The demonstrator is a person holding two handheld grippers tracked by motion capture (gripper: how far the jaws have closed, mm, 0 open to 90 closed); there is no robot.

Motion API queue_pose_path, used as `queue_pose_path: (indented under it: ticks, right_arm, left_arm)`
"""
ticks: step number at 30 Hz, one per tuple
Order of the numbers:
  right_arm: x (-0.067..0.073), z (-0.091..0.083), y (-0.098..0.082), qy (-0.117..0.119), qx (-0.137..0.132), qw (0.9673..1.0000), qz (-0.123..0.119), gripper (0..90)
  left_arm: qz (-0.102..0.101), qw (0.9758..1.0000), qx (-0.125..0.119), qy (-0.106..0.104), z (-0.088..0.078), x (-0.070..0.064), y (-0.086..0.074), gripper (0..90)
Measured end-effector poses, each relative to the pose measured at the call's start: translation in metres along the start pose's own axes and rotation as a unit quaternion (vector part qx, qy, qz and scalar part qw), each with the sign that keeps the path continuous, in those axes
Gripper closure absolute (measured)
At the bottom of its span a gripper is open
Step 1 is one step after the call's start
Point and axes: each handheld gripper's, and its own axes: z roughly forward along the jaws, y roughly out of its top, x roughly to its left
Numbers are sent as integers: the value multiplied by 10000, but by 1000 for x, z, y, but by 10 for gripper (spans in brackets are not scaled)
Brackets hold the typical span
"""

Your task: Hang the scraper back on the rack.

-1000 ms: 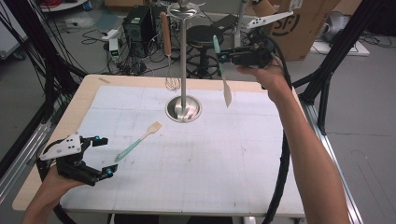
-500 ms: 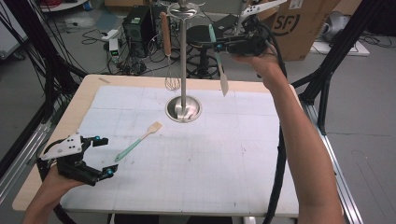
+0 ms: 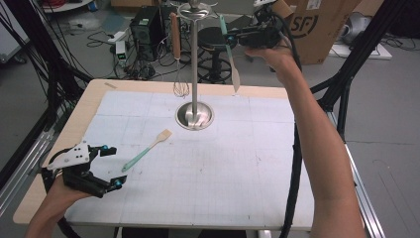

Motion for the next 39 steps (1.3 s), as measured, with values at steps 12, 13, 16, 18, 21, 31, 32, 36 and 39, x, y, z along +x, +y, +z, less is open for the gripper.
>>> queue_pose_path:
  ticks: [12, 13, 16, 18, 21, 31, 32, 36, 39]
  right_arm:
    - [-6, 3, 2, -3, 40, 10000, -19, 743]
    - [-6, 4, 2, -5, 45, 10000, -15, 742]
    - [-8, 6, 2, 13, 32, 10000, -22, 743]
    - [-9, 8, 2, -8, 60, 10000, -30, 742]
    - [-12, 11, 1, 7, 33, 10000, -6, 742]
    - [-12, 19, 0, 18, 61, 10000, -44, 742]
    - [-13, 20, 0, 35, 52, 10000, -40, 742]
    - [-13, 23, 0, 49, 22, 10000, -17, 741]
    - [-13, 23, 0, 65, 15, 10000, 0, 741]
  left_arm:
    - [-13, 10000, -28, -18, -1, 0, 0, 17]
    - [-16, 10000, -32, -22, -1, 0, 0, 17]
    - [-9, 10000, -48, -9, -2, 0, 0, 17]
    - [-10, 10000, -47, -13, -2, 0, 0, 17]
    - [-8, 10000, -40, -18, -2, 0, 0, 17]
    - [-23, 10000, -17, -27, -1, 0, 0, 17]
    - [-28, 10000, -18, -29, -1, 0, 0, 17]
    - [-31, 10000, -19, -30, -1, 0, 0, 17]
    - [-16, 10000, -12, -29, -1, 0, 0, 17]
